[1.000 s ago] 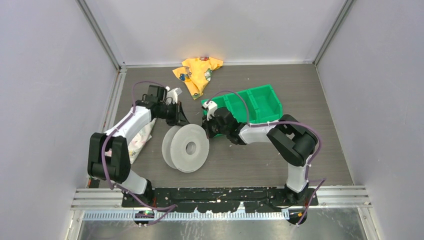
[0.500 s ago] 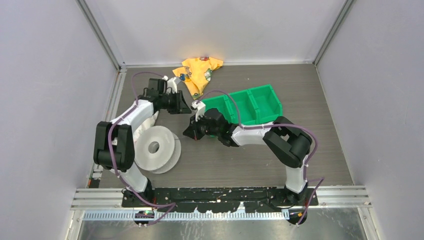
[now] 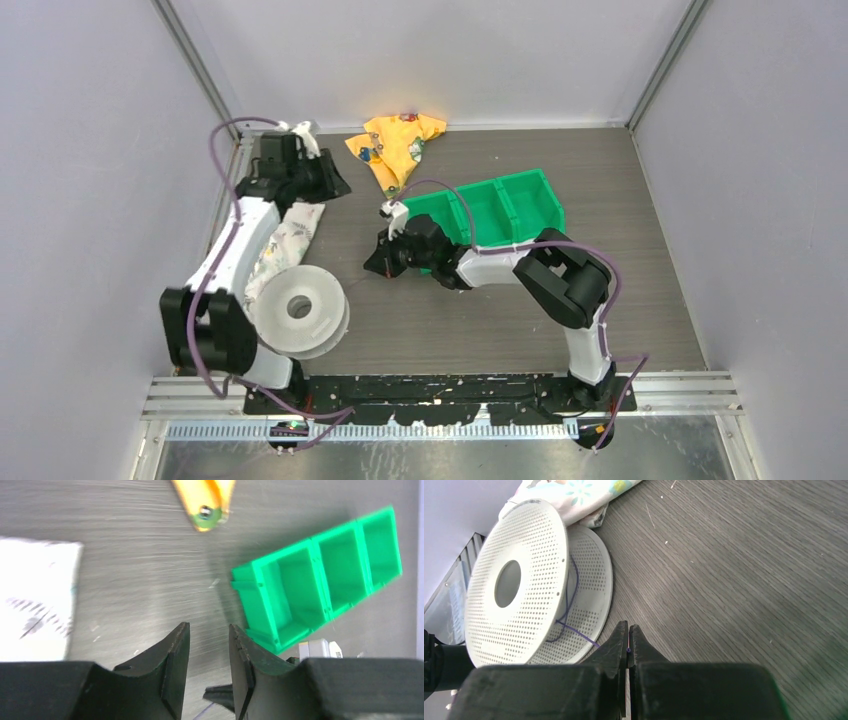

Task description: Wrap the cables

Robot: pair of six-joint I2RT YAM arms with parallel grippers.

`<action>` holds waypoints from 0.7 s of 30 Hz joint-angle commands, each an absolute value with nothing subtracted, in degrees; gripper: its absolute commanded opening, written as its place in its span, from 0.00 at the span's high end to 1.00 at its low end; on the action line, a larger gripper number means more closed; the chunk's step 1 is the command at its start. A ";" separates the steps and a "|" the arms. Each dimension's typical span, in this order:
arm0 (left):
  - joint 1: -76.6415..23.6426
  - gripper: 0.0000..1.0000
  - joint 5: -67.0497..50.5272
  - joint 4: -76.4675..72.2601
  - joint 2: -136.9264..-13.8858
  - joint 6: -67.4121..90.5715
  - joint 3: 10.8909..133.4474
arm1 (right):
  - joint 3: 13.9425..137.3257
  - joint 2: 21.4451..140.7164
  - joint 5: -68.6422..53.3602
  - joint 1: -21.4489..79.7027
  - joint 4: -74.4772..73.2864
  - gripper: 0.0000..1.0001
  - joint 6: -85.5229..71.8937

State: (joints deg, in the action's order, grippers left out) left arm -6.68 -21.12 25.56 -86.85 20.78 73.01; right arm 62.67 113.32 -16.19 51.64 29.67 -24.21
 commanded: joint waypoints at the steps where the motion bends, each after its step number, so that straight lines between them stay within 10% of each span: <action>1: -0.74 0.63 0.27 41.18 -77.77 26.88 73.79 | 65.10 114.26 -17.22 52.17 32.81 0.99 -25.64; 21: 2.45 0.51 -5.09 63.34 -62.53 51.72 55.80 | 65.24 114.70 -18.50 52.51 33.46 0.99 -26.40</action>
